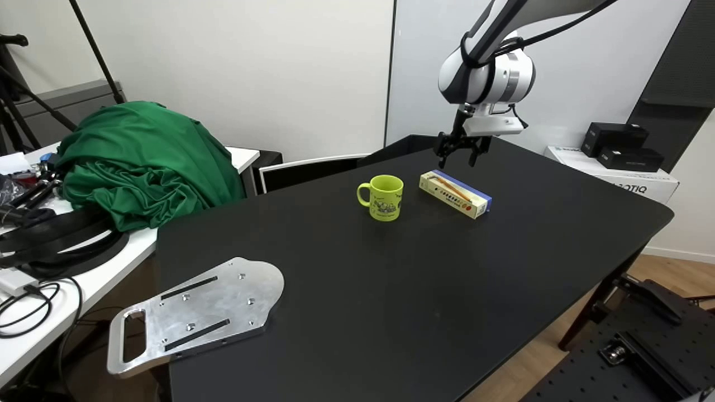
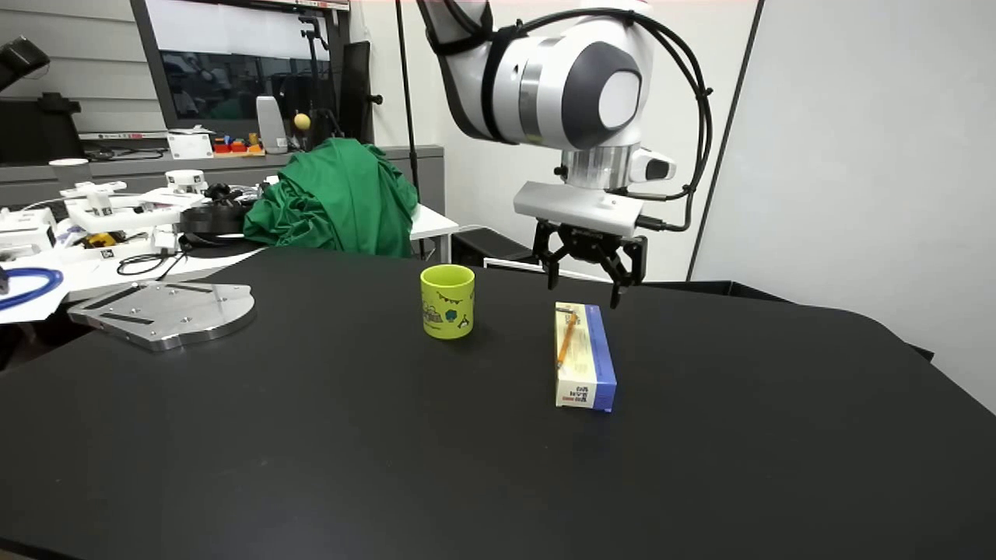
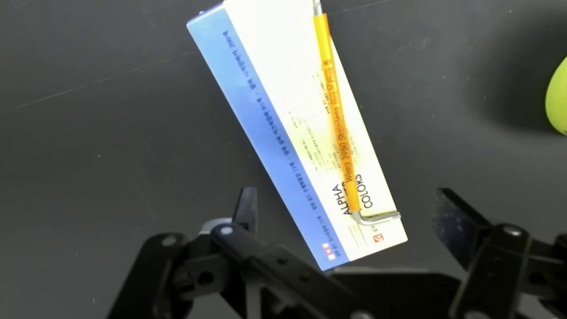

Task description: Take the pencil and place it in the yellow cup

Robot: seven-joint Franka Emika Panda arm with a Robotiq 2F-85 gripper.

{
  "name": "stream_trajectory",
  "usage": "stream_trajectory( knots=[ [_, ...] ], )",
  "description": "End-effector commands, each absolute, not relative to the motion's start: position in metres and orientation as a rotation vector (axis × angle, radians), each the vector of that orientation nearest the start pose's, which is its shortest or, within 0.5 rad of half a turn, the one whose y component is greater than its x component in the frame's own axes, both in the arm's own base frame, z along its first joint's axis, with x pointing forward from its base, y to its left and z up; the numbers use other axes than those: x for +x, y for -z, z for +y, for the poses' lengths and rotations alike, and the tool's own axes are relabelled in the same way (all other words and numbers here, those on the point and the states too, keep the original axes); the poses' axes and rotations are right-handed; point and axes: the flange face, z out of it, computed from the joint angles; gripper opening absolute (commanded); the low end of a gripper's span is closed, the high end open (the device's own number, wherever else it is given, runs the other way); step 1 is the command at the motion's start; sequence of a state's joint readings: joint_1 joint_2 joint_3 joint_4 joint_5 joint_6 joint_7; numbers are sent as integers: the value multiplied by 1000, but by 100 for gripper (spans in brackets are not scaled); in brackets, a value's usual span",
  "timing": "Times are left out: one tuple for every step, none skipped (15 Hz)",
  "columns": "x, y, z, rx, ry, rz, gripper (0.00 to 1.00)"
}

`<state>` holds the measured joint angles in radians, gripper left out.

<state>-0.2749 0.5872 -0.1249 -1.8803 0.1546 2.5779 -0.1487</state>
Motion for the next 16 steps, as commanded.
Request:
stream_trajectory(
  knots=[
    [614, -194, -257, -3097, 198, 593, 100],
    [616, -189, -257, -3099, 197, 593, 100],
    [618, -185, -257, -3103, 195, 593, 100],
    [620, -180, -257, -3109, 193, 594, 100],
    [623, -177, -257, -3111, 191, 596, 100],
    [624, -173, -256, -3114, 189, 597, 100],
    [626, -169, -255, -3115, 185, 597, 100],
    [628, -166, -253, -3118, 184, 593, 100],
    [629, -163, -252, -3120, 182, 591, 100],
    [630, -160, -250, -3121, 175, 588, 100],
    [631, -157, -249, -3123, 171, 583, 100],
    [632, -154, -247, -3124, 167, 592, 75],
    [633, -152, -246, -3126, 163, 592, 74],
    [633, -150, -245, -3128, 161, 592, 68],
    [634, -148, -244, -3129, 160, 593, 60],
    [635, -148, -244, -3132, 161, 596, 53]
  ],
)
